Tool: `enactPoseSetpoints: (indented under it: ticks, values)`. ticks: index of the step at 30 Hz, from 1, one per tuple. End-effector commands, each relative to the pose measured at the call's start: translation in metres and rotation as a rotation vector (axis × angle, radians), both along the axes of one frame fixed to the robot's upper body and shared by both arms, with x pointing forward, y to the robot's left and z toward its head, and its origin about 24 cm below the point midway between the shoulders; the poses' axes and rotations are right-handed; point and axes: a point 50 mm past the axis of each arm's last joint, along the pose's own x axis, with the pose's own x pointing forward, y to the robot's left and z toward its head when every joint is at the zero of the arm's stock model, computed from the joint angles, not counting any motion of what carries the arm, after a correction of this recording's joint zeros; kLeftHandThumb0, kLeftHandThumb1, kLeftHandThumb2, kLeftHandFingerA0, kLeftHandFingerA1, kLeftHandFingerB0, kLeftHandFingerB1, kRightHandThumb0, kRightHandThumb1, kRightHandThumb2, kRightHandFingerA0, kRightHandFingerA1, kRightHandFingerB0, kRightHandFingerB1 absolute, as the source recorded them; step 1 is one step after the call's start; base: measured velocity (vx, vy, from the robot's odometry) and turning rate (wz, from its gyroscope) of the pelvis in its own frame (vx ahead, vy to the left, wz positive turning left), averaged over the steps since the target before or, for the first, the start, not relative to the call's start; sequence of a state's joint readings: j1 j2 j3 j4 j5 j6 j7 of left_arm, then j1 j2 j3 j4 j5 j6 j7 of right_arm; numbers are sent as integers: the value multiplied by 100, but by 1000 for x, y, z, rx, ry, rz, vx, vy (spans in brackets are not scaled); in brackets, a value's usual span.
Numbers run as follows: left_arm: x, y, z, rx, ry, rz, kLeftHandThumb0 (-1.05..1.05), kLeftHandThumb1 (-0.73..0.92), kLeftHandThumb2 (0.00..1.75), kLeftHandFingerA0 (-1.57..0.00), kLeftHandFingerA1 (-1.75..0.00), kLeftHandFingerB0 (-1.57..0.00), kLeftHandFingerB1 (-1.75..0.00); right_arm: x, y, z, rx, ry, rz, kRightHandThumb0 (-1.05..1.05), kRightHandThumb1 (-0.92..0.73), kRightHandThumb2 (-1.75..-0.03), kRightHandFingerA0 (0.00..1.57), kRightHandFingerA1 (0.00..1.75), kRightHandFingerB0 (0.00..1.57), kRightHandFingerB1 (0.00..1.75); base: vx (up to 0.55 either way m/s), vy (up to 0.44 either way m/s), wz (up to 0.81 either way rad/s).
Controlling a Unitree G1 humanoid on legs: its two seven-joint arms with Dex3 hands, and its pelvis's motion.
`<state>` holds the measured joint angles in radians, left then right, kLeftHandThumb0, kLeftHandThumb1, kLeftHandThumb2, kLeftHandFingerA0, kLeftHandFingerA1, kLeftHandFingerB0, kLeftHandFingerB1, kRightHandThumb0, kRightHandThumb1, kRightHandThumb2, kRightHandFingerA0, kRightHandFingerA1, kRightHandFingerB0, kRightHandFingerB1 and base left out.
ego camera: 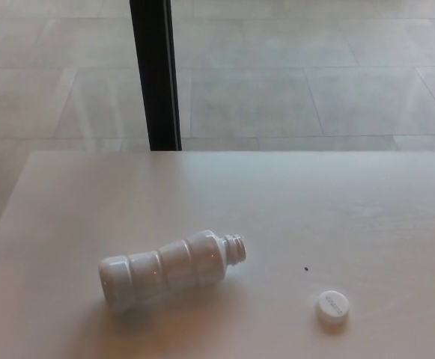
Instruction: The robot uses its left hand to to lift the bottle kept on the middle of the desk and tilts it towards its right hand. It then uses its right hand to rotate its cap to open it and places the bottle and cap back on the desk
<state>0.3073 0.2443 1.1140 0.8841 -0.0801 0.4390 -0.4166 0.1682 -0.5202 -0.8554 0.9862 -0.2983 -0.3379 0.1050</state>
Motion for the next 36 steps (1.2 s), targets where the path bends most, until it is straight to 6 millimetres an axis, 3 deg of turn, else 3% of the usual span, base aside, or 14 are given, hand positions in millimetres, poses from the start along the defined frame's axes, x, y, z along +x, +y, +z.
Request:
enactPoseSetpoints:
  ticks: [1,2,6,9,10,11,15,17,19,20,24,28,35,36]
  values:
    - [-41,-15,-8,180,93,-157,-83,88,57,-21,-130,-30,-120,-65,45,-78,465,-110,-534,-39,-43,-101,5,56,0,51,0,0,0]
    - [-39,-13,-7,187,91,-161,-87,53,101,-30,-99,-28,-91,-63,48,-80,471,-106,-517,-38,-44,-101,6,57,0,51,0,0,0]
    - [-38,-11,-6,192,82,-167,-84,84,55,-25,-134,-34,-116,-58,51,-80,479,-88,-458,-37,-45,-101,6,57,0,51,0,0,0]
    - [-37,-11,-7,195,40,-140,-85,55,102,-34,-98,-30,-89,-59,52,-80,481,-92,-455,-37,-45,-101,6,57,0,51,0,0,0]
    - [-37,-11,-6,193,39,-158,-84,83,65,-16,-146,-25,-122,-61,52,-80,479,-82,-447,-69,-48,-86,2,52,13,51,0,0,0]
    - [-39,-12,-6,183,38,-161,-84,58,107,-30,-95,-25,-86,-67,52,-81,473,-51,-431,-69,-47,-86,1,50,13,51,0,0,0]
    - [-40,-10,-5,206,103,-231,-91,84,56,-15,-136,-19,-120,-68,52,-81,471,-42,-432,-68,-47,-85,2,51,15,51,0,0,0]
    - [-39,-10,-5,204,100,-228,-90,56,103,-29,-98,-25,-90,-68,53,-81,478,-50,-433,-68,-47,-84,1,49,14,51,0,0,0]
    - [-39,-10,-5,210,93,-247,-89,83,56,-13,-135,-19,-120,-68,54,-82,483,-52,-427,-67,-46,-84,1,50,14,51,0,0,0]
    - [-40,-10,-5,207,94,-249,-89,55,102,-27,-97,-24,-89,-68,54,-82,485,-49,-420,-66,-46,-84,1,47,14,50,0,0,0]
    - [-37,-7,-4,212,110,-237,-88,76,55,-24,-138,-25,-122,-67,57,-84,506,-46,-397,-62,-63,-59,2,48,17,40,0,0,0]
    - [-32,-6,-6,165,123,-235,-87,54,100,-35,-93,-33,-83,-64,58,-84,531,-51,-356,-36,-48,-103,6,57,0,51,0,0,0]
    - [-40,4,6,184,114,-307,-87,53,100,-38,-97,-37,-87,-67,69,-88,546,-18,-305,-59,-66,-60,8,55,15,40,0,0,0]
    - [-44,3,8,194,96,-380,-79,87,61,-26,-121,-36,-101,-68,70,-89,535,-3,-291,-60,-67,-61,7,55,15,41,0,0,0]
